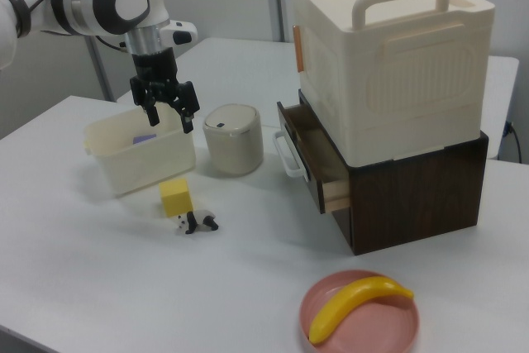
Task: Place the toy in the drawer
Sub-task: 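Move the open gripper down over the small black-and-white toy, then close the gripper on the black-and-white toy and lift it, then carry the held toy over the open wooden drawer, then lower the toy into the drawer and open the gripper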
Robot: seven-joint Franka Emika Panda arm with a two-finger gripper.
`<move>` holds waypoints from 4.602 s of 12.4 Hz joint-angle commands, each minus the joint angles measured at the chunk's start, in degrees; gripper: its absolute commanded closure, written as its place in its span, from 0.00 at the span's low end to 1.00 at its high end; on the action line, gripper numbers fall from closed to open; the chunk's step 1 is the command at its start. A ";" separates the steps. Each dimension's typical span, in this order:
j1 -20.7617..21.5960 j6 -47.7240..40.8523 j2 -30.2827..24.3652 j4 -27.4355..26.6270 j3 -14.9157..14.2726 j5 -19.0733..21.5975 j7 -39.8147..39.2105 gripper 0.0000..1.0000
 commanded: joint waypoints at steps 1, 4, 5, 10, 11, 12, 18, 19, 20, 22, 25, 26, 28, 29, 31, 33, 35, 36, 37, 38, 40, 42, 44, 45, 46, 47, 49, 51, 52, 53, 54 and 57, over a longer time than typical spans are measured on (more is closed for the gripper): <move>-0.53 -0.94 -1.63 -2.25 0.26 0.92 0.75 0.00; 0.53 -0.07 -1.72 -6.72 -3.33 2.49 1.28 0.00; 0.62 0.02 -1.46 -7.70 -3.52 2.85 1.71 0.00; 0.00 14.15 2.22 -16.57 -3.52 2.24 13.47 0.00; 0.09 16.78 2.84 -18.06 -3.44 2.24 15.15 0.03; 0.18 19.77 2.85 -20.52 -3.43 2.24 15.60 0.05; 0.53 26.02 4.78 -24.40 -3.26 1.63 16.75 0.47; 0.27 26.47 5.04 -24.41 -3.26 1.62 16.49 0.91; 0.18 26.48 5.05 -24.41 -3.17 1.62 16.22 1.00; 0.18 25.78 4.52 -23.97 -3.17 1.62 15.00 1.00; -0.43 15.18 2.85 -16.10 -3.52 3.55 9.38 1.00; -1.31 13.49 2.85 -12.75 -3.61 5.38 9.28 1.00; -3.24 11.63 3.11 -3.53 -6.14 13.28 7.09 1.00; -3.25 12.41 3.37 -0.71 -8.68 16.44 6.91 1.00; -3.95 19.14 4.69 2.56 -12.39 19.28 0.19 1.00; -4.48 20.50 4.78 3.89 -13.36 18.77 -20.05 1.00; -4.39 22.86 5.30 5.55 -15.12 16.85 -31.38 1.00; -4.39 25.40 5.83 5.74 -15.12 12.30 -34.29 1.00; -4.39 27.25 6.01 5.48 -15.12 9.47 -35.62 1.00; -4.48 29.97 7.06 5.30 -15.12 7.01 -36.59 1.00; -4.83 33.06 8.38 5.21 -15.65 3.66 -42.19 1.00; -4.66 35.17 8.91 4.34 -16.09 2.86 -43.63 0.90; -4.57 36.15 9.52 3.46 -16.09 -0.03 -43.98 0.70; -4.57 36.41 9.70 3.37 -16.09 -0.48 -43.98 0.46; -4.48 37.02 9.62 2.58 -16.09 -0.49 -43.81 0.33; -4.39 37.20 9.62 2.31 -16.09 -0.40 -43.37 0.15; -4.22 37.20 9.62 2.22 -16.09 -0.40 -43.19 0.00; -4.04 37.03 9.53 2.22 -16.00 -0.14 -41.10 0.00; -3.95 36.59 9.27 2.22 -15.57 -0.13 -39.08 0.00; -3.69 36.32 8.92 2.22 -15.30 -0.13 -36.19 0.00; -2.47 35.45 8.57 2.14 -15.21 -0.05 -32.25 0.00; -0.26 23.90 5.41 2.14 -12.69 -0.13 -17.76 0.00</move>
